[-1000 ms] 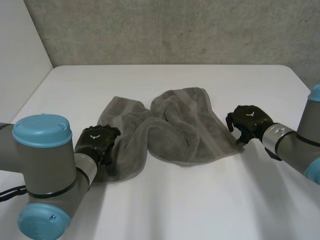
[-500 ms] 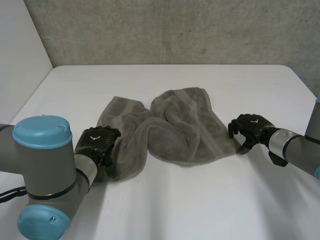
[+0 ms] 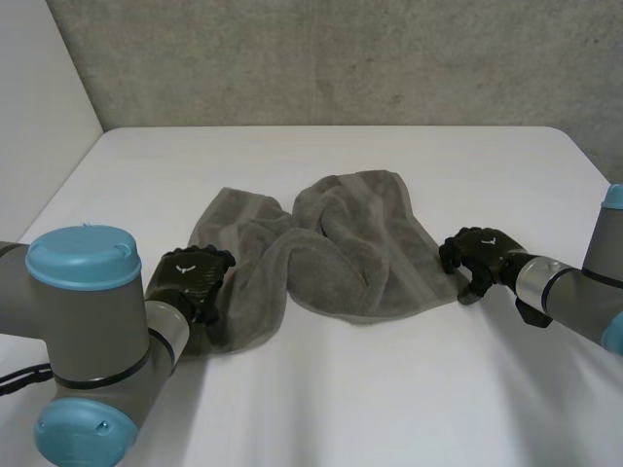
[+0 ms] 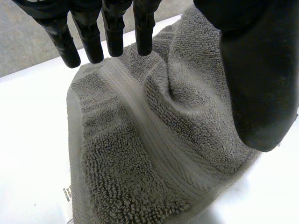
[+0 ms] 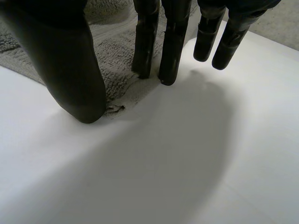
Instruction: Fold the towel.
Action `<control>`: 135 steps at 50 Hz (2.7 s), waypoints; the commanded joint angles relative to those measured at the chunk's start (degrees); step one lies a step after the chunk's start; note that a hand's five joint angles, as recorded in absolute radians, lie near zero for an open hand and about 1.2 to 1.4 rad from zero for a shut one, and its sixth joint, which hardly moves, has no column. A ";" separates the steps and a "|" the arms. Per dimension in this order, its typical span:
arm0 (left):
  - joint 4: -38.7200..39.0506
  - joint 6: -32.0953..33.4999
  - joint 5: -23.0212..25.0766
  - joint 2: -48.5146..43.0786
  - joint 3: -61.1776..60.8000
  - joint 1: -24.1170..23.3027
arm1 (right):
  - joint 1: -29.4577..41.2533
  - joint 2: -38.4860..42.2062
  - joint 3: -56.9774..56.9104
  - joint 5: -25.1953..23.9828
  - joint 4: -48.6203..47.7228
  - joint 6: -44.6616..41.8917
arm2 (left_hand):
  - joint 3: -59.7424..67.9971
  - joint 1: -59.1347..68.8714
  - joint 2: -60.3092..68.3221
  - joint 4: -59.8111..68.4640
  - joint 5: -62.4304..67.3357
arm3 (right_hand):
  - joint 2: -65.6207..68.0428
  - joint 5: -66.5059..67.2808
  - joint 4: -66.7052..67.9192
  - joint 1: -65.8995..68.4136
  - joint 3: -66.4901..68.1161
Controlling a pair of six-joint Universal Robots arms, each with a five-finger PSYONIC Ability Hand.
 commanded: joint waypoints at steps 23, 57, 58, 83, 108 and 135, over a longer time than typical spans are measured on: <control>-0.02 0.00 0.08 0.18 -0.09 0.09 | 0.45 -6.00 1.01 -2.46 0.36 4.66 | -3.31 -5.18 -3.34 -3.76 -2.22 | 23.88 19.17 -4.35 15.47 -3.02; 1.82 10.81 -2.90 2.11 -7.73 -0.62 | -1.57 -12.42 4.79 2.20 -2.01 17.32 | -3.31 -5.69 -3.84 -3.76 -2.72 | 23.88 19.17 -4.35 15.47 -3.02; 1.82 10.81 -2.90 2.11 -7.73 -0.62 | -1.57 -12.42 4.79 2.20 -2.01 17.32 | -3.31 -5.69 -3.84 -3.76 -2.72 | 23.88 19.17 -4.35 15.47 -3.02; 6.92 17.49 -2.99 0.88 -9.05 3.86 | -1.48 -12.24 5.40 1.06 -2.19 16.18 | -3.31 5.41 7.26 -3.76 8.38 | 23.88 19.17 -4.35 15.47 -3.02; 5.52 17.40 1.75 -1.06 -7.29 5.53 | -2.09 -13.30 5.40 1.23 -1.57 16.53 | -3.31 63.59 65.44 -3.76 66.56 | 23.88 19.17 -4.35 15.47 -3.02; -3.63 15.30 15.29 23.06 -4.14 21.97 | -12.21 -32.73 6.28 -9.14 26.64 -9.48 | -3.31 63.59 65.44 -3.76 66.56 | 23.88 19.17 -4.35 15.47 -3.02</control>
